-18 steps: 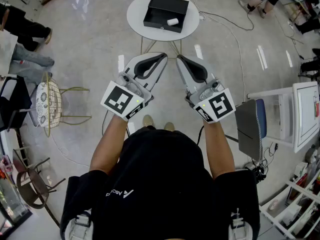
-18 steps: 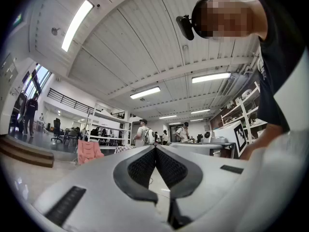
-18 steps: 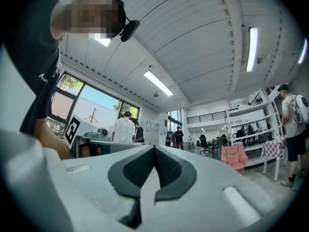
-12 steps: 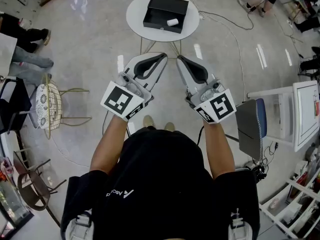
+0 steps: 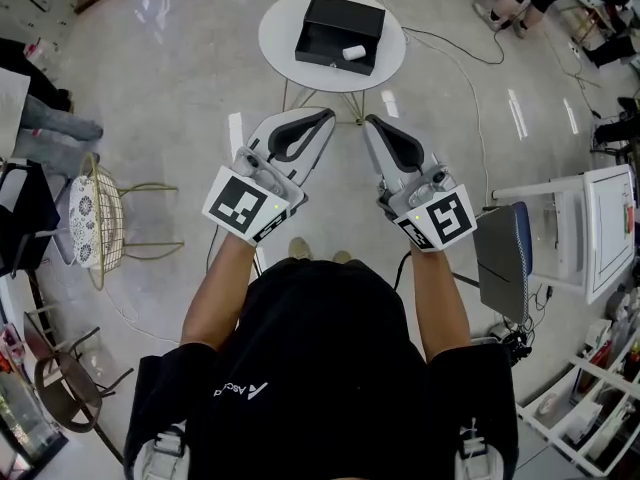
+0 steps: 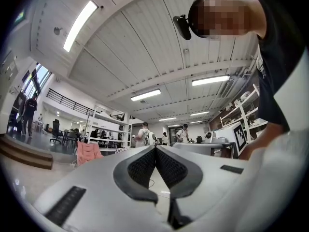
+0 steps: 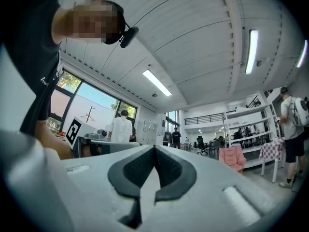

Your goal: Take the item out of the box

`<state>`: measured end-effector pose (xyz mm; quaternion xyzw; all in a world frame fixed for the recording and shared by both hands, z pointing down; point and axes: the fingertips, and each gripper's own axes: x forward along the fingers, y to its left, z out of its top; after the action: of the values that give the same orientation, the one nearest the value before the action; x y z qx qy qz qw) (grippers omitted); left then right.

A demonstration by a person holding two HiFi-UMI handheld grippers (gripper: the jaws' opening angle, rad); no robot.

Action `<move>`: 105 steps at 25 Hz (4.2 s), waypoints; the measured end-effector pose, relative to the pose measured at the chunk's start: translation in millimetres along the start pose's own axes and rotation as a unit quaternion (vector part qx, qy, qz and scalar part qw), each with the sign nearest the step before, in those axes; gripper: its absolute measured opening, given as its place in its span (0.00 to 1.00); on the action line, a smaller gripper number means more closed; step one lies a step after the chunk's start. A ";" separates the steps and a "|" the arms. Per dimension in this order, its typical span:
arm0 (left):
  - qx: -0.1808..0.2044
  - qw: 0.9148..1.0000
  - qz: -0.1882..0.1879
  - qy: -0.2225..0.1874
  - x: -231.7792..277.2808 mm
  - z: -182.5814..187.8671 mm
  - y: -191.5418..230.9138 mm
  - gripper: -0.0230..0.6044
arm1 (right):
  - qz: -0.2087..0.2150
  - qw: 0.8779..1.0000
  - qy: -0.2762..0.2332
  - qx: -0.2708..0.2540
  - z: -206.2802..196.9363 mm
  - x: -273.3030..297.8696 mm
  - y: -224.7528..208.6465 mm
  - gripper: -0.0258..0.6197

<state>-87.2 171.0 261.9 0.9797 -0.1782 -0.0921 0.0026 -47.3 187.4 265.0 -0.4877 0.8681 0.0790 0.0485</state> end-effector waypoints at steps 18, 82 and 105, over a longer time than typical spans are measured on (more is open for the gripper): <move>0.004 1.000 -0.005 -0.005 28.8 -14.2 97.6 0.03 | -0.006 1.000 0.016 -0.012 -33.0 70.3 -57.7 0.04; -0.067 0.988 0.076 0.115 244.2 -202.2 390.8 0.04 | 0.424 0.635 0.546 -0.345 -519.6 201.5 -332.9 0.36; -0.061 0.990 0.050 0.118 251.0 -194.7 370.3 0.04 | 0.293 0.797 0.468 -0.244 -425.7 235.6 -340.5 0.32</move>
<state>49.8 -268.9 422.2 0.9715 -0.2198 0.0135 0.0879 118.1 -263.1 614.8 -0.1831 0.8385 0.0611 -0.5095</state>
